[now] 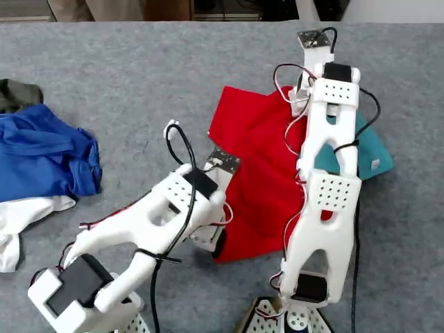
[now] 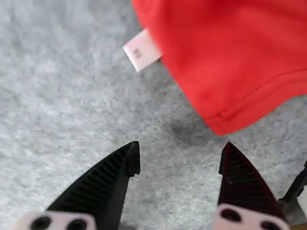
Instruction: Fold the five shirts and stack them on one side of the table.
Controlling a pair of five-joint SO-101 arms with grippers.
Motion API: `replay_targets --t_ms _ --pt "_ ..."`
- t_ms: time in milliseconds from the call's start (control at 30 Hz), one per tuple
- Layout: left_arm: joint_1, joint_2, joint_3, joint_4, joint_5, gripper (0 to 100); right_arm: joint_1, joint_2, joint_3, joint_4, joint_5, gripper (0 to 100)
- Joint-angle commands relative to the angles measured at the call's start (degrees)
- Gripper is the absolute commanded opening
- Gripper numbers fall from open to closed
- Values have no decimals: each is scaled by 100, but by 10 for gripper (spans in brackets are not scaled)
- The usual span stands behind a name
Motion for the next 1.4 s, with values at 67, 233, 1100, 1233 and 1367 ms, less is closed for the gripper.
replay_targets --t_ms 67,233,1100,1233,1367 --pt "176 -22 35 -360 510 275 259 92 -13 -273 -62 5" --pt "202 -22 -9 -756 1099 272 251 101 -13 -273 -62 5" --pt "176 1446 -220 -1222 1433 174 251 136 -136 -281 -62 6" --pt "290 1446 -220 -1222 1424 150 251 136 -136 -281 -62 6" --pt "281 1446 -220 -1222 1389 145 251 136 -136 -281 -62 6"
